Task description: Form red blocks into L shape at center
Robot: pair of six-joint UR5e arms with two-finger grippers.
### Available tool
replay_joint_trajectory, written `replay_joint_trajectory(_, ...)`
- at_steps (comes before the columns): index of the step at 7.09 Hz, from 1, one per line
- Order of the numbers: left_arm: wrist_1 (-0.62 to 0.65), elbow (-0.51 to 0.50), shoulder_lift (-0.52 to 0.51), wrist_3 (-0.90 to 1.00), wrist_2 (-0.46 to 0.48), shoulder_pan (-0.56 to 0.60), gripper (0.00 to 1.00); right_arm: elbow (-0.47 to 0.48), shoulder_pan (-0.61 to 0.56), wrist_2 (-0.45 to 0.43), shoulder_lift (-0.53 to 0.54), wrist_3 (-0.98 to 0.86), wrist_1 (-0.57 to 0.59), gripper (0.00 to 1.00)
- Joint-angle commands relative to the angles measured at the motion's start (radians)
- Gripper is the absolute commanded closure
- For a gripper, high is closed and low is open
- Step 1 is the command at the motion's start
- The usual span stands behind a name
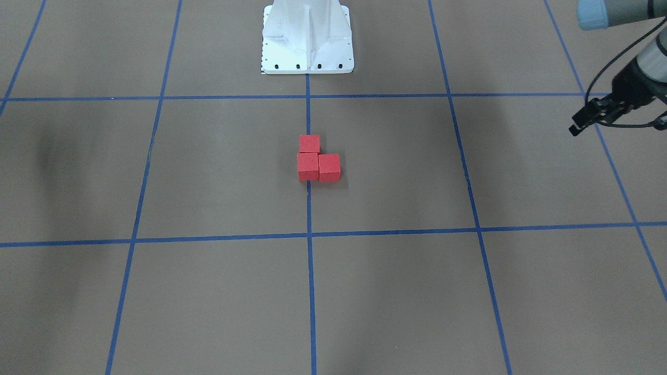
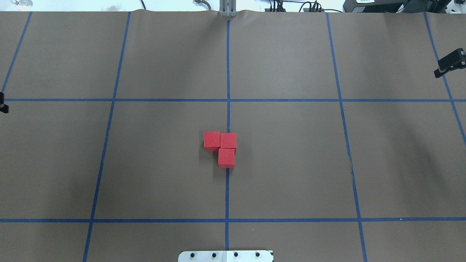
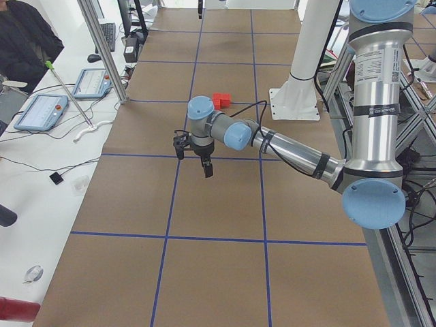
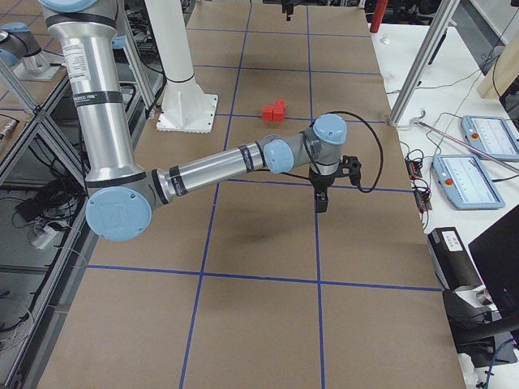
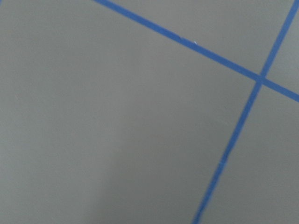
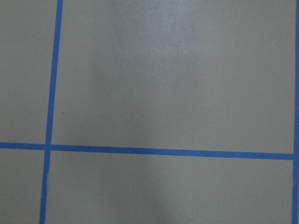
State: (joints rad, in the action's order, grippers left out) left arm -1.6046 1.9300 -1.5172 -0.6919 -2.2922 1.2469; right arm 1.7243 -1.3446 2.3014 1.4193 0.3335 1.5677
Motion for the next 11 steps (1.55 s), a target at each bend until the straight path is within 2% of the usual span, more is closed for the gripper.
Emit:
replay_joint_trajectory(1, -0.006, -0.167, 0.003, 0.399, -0.013, 0.165, 0.0, -0.084, -0.083, 0.013, 0.006, -0.134, 0.0, 0.0)
replay_joint_trajectory(3, -0.008, -0.229, 0.005, 0.588, -0.03, 0.271, 0.0, -0.108, -0.117, 0.015, 0.006, -0.162, 0.023, 0.0)
replay_joint_trajectory(5, -0.008, -0.206, 0.02, 0.586, -0.07, 0.279, 0.0, -0.098, -0.145, 0.015, 0.001, -0.261, 0.101, 0.0)
replay_joint_trajectory(11, -0.008, -0.189, 0.02, 0.585, -0.07, 0.276, 0.0, -0.112, -0.143, 0.026, 0.039, -0.252, 0.091, 0.0)
